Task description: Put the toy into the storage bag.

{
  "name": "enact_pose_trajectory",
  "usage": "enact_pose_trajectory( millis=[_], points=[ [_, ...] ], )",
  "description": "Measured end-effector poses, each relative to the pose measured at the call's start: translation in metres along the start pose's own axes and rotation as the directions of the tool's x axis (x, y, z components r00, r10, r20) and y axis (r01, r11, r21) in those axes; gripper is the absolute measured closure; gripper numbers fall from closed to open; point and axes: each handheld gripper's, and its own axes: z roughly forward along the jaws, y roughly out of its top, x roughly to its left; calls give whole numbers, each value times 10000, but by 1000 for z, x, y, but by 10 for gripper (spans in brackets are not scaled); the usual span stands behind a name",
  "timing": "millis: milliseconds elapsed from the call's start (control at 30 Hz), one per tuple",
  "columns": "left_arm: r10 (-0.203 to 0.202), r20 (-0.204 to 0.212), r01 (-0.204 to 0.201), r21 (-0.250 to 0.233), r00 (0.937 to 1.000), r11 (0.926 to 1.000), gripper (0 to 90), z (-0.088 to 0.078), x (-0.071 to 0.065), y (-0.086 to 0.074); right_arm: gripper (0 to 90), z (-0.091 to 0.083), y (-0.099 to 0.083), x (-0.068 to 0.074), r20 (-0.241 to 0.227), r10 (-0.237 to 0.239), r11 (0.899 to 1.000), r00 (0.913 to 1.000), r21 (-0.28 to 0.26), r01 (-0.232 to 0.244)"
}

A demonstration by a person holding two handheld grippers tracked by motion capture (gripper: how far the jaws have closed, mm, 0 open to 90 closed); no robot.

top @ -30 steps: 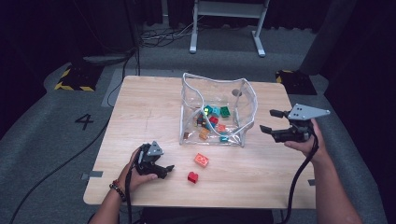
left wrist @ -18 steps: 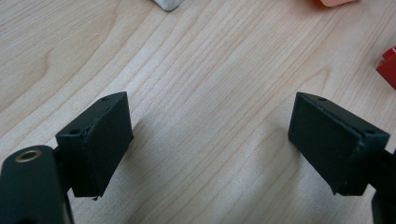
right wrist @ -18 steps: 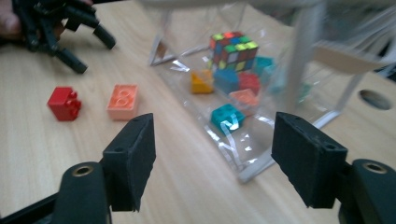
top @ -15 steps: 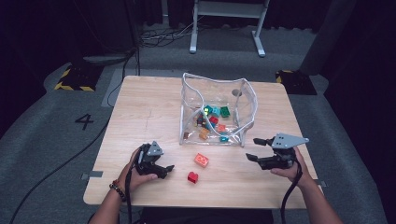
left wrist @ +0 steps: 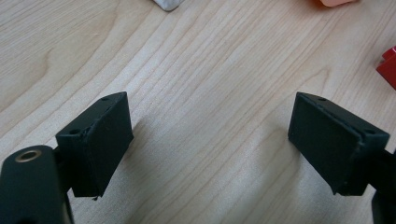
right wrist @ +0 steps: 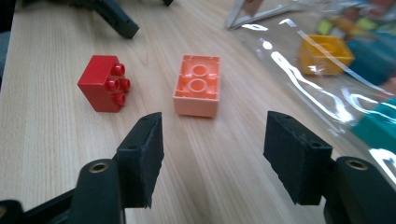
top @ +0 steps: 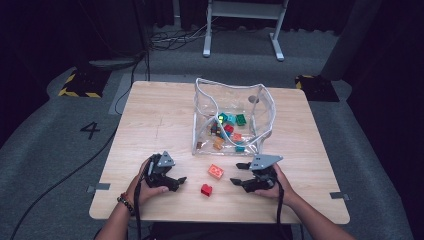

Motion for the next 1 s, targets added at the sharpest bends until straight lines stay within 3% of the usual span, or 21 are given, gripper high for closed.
enact_pose_trajectory(
  millis=[200, 267, 467, 500, 667, 800, 900, 933, 1000],
  points=[
    [-5, 1, 5, -2, 10000, 10000, 138, 0, 0, 0, 360, 28, 6, 4, -235, -234, 9988, 9994, 435, 244],
    [-4, 2, 4, -2, 10000, 10000, 138, 0, 0, 0, 351, 34, 7, 5, -176, 30, 9978, 9998, 659, -19],
    [15, 0, -15, 13, 10000, 10000, 139, 0, 0, 0, 348, 47, 13, 1, -223, -271, 9982, 9994, 532, 282],
    [-2, 0, 2, 0, 10000, 10000, 138, 0, 0, 0, 353, 48, 14, 3, -119, 6, 9973, 9999, 734, 2],
    [-2, 0, 2, 0, 10000, 10000, 138, 0, 0, 0, 416, 59, 17, 5, 18, 19, 9988, 10000, 481, -20],
    [-6, -3, 6, -8, 10000, 10000, 138, 0, 0, 0, 420, 66, 20, 7, 323, 53, 9973, 9995, 725, -76],
    [-2, -4, 2, -2, 10000, 10000, 139, 0, 0, 0, 504, 67, 21, 6, 429, 48, 9977, 9991, 668, -76],
    [-1, -2, 1, -1, 10000, 10000, 138, 0, 0, 0, 589, 66, 21, 6, 415, 127, 9975, 9991, 684, -156],
    [-1, -3, 1, 0, 10000, 10000, 139, 0, 0, 0, 591, 65, 20, 5, 318, 93, 9979, 9994, 645, -114]
  ],
)
